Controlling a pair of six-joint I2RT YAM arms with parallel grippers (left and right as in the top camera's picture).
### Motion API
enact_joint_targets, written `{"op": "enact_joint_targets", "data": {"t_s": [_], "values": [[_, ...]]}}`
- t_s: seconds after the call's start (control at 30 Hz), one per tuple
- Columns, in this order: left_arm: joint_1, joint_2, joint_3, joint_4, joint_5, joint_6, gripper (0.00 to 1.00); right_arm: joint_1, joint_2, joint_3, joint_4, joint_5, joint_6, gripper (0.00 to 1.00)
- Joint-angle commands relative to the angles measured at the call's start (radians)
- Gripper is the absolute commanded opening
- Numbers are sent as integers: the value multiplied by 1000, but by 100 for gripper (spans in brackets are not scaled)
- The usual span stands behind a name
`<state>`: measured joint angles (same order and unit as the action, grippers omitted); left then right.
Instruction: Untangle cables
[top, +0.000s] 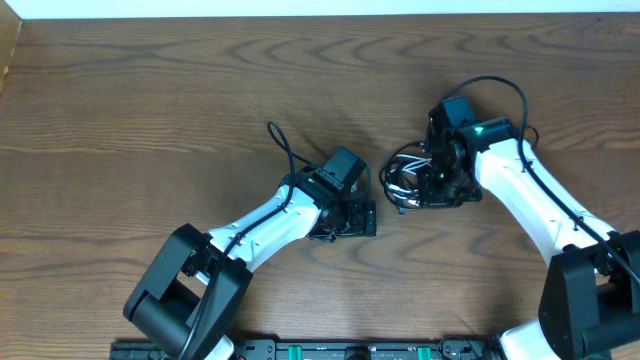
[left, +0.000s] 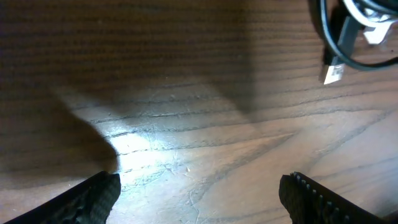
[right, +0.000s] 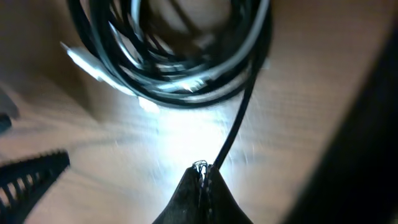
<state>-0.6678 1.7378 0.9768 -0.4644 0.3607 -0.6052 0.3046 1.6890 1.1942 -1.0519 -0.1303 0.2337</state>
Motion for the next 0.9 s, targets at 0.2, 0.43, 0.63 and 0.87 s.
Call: {"op": "enact_joint_targets", "data": {"t_s": [0.2, 0.43, 0.63, 0.87], "values": [[1, 7, -4, -2, -13, -1, 87, -62, -159, 242, -109, 15, -3, 1], [1, 7, -4, -2, -13, -1, 87, -95, -332, 316, -93, 15, -3, 1], [1, 7, -4, -2, -13, -1, 87, -98, -496, 325, -13, 18, -16, 1], [1, 7, -4, -3, -13, -2, 87, -103, -643, 325, 92, 136, -29, 1]]}}
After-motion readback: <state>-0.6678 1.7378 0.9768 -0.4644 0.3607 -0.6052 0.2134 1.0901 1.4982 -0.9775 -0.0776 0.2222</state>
